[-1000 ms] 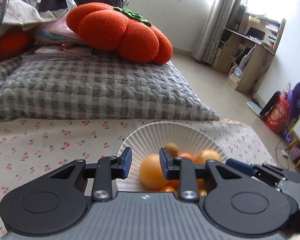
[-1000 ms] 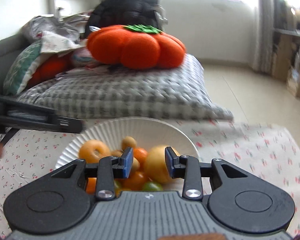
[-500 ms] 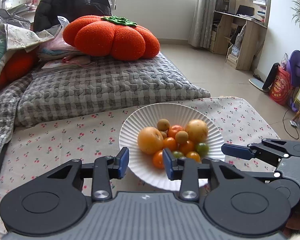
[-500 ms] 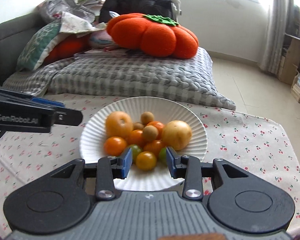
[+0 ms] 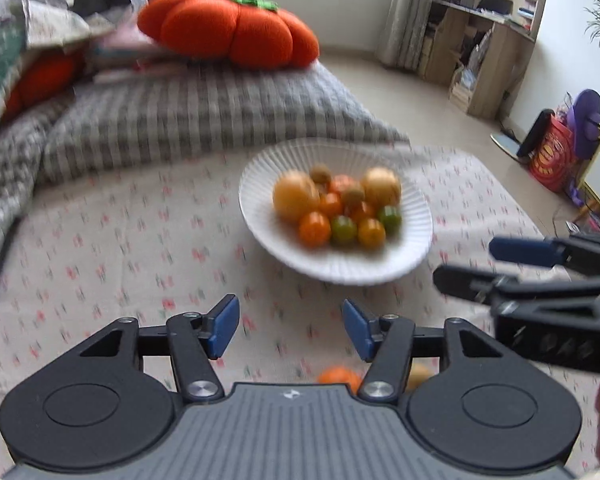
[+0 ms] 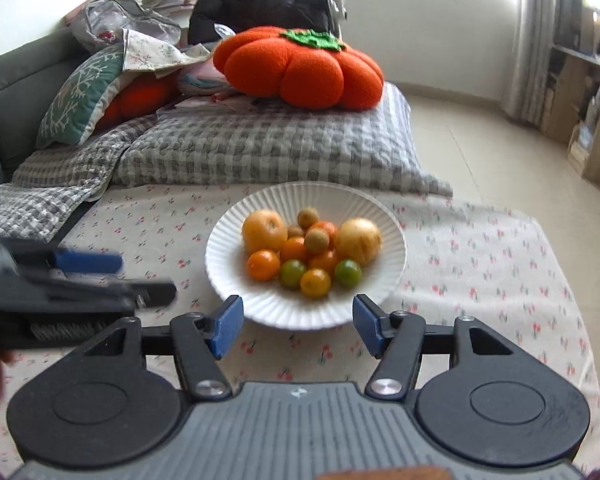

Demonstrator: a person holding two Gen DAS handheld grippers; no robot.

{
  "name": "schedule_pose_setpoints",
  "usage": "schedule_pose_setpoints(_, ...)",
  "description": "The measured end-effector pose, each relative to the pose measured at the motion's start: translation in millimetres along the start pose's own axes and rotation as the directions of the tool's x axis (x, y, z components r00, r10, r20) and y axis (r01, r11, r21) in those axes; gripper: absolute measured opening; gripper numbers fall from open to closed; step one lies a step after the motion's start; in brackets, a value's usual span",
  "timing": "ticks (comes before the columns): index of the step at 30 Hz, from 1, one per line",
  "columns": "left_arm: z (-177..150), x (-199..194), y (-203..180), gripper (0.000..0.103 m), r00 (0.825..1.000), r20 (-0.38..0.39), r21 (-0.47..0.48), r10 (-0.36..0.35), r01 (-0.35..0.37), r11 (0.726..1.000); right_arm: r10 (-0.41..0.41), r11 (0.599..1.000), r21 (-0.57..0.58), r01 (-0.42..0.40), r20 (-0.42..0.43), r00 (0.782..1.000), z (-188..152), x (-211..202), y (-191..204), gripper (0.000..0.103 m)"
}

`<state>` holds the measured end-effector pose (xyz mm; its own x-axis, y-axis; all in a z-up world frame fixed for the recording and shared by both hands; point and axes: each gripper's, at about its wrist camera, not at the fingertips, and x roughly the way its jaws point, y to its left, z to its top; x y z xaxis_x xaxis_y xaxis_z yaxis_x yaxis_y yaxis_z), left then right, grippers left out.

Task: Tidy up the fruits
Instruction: 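Withdraw both tools from the bowl toward the mandarin and tan fruit, then grasp the mandarin with the left tool while the right tool grasps the tan fruit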

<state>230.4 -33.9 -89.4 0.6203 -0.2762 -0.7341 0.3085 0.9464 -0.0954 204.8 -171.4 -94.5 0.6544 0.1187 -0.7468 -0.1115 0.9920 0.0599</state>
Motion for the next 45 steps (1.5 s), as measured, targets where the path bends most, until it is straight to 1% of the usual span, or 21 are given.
schedule_pose_setpoints(1,-4,1,0,0.051,1.0,-0.005,0.011,-0.011,0.011,1.0,0.003,1.0,0.006,-0.003,-0.001,1.0,-2,-2,0,0.06)
schedule_pose_setpoints(3,-12,3,-2,0.056,1.0,-0.005,0.04,-0.005,0.005,0.999,-0.006,1.0,0.01,0.006,0.006,1.0,-7,-6,1,0.064)
schedule_pose_setpoints(5,-18,5,-2,0.057,1.0,-0.016,0.051,0.002,-0.001,0.999,-0.015,1.0,0.009,0.015,0.01,1.0,-12,-7,2,0.067)
schedule_pose_setpoints(9,-24,7,-4,0.059,1.0,-0.016,0.055,-0.008,0.009,0.998,-0.014,1.0,0.021,0.014,-0.007,1.0,-19,-6,2,0.069)
schedule_pose_setpoints(12,-31,9,-7,0.062,1.0,-0.021,0.064,-0.015,0.017,0.998,-0.007,1.0,0.003,0.007,-0.015,1.0,-23,-6,6,0.072)
schedule_pose_setpoints(15,-36,14,-7,0.062,0.997,-0.041,0.062,-0.064,0.067,0.996,-0.016,1.0,-0.024,0.016,-0.021,1.0,-26,-6,7,0.073)
schedule_pose_setpoints(17,-39,16,-8,0.062,0.996,-0.046,0.059,-0.079,0.081,0.995,-0.008,1.0,-0.006,0.008,-0.019,1.0,-26,-7,3,0.083)
schedule_pose_setpoints(23,-46,21,-21,0.062,0.994,-0.044,0.119,-0.098,0.102,0.988,0.017,0.996,0.088,-0.011,-0.073,0.997,-31,1,-9,0.083)
schedule_pose_setpoints(24,-47,22,-22,0.062,0.994,-0.044,0.125,-0.102,0.107,0.986,0.027,0.994,0.107,-0.018,-0.091,0.995,-33,3,-10,0.083)
schedule_pose_setpoints(27,-51,27,-25,0.062,0.994,-0.046,0.143,-0.104,0.109,0.984,0.095,0.972,0.226,-0.06,-0.146,0.985,-37,9,-19,0.083)
schedule_pose_setpoints(28,-52,30,-27,0.062,0.994,-0.051,0.147,-0.1,0.106,0.984,0.102,0.967,0.247,-0.061,-0.156,0.982,-38,10,-20,0.083)
schedule_pose_setpoints(31,-55,38,-30,0.062,0.995,-0.06,0.154,-0.078,0.087,0.984,0.067,0.971,0.237,-0.023,-0.182,0.981,-41,14,-19,0.084)
schedule_pose_setpoints(34,-59,42,-35,0.062,0.997,-0.053,0.187,-0.063,0.071,0.98,0.048,0.972,0.237,0.008,-0.229,0.972,-47,22,-21,0.083)
schedule_pose_setpoints(36,-62,44,-37,0.061,0.998,-0.05,0.206,-0.044,0.053,0.977,0.043,0.971,0.238,0.02,-0.259,0.965,-52,25,-22,0.08)
schedule_pose_setpoints(38,-64,46,-36,0.057,0.998,-0.056,0.216,-0.042,0.053,0.975,0.035,0.975,0.222,0.028,-0.279,0.96,-54,28,-20,0.076)
schedule_pose_setpoints(40,-65,47,-35,0.046,0.997,-0.061,0.221,-0.042,0.055,0.974,0.027,0.978,0.206,0.034,-0.285,0.958,-54,29,-18,0.075)
schedule_pose_setpoints(41,-65,47,-35,0.043,0.997,-0.059,0.22,-0.045,0.056,0.974,0.03,0.979,0.202,0.03,-0.286,0.958,-54,29,-17,0.072)
schedule_pose_setpoints(43,-65,47,-35,0.032,0.998,-0.051,0.219,-0.044,0.054,0.974,0.035,0.979,0.2,0.024,-0.288,0.957,-54,29,-16,0.07)
schedule_pose_setpoints(44,-64,47,-35,0.028,0.998,-0.049,0.22,-0.045,0.055,0.974,0.037,0.98,0.199,0.022,-0.288,0.957,-54,29,-16,0.07)
schedule_pose_setpoints(45,-64,47,-35,0.027,0.998,-0.047,0.22,-0.045,0.054,0.974,0.037,0.98,0.197,0.021,-0.287,0.957,-53,29,-15,0.07)
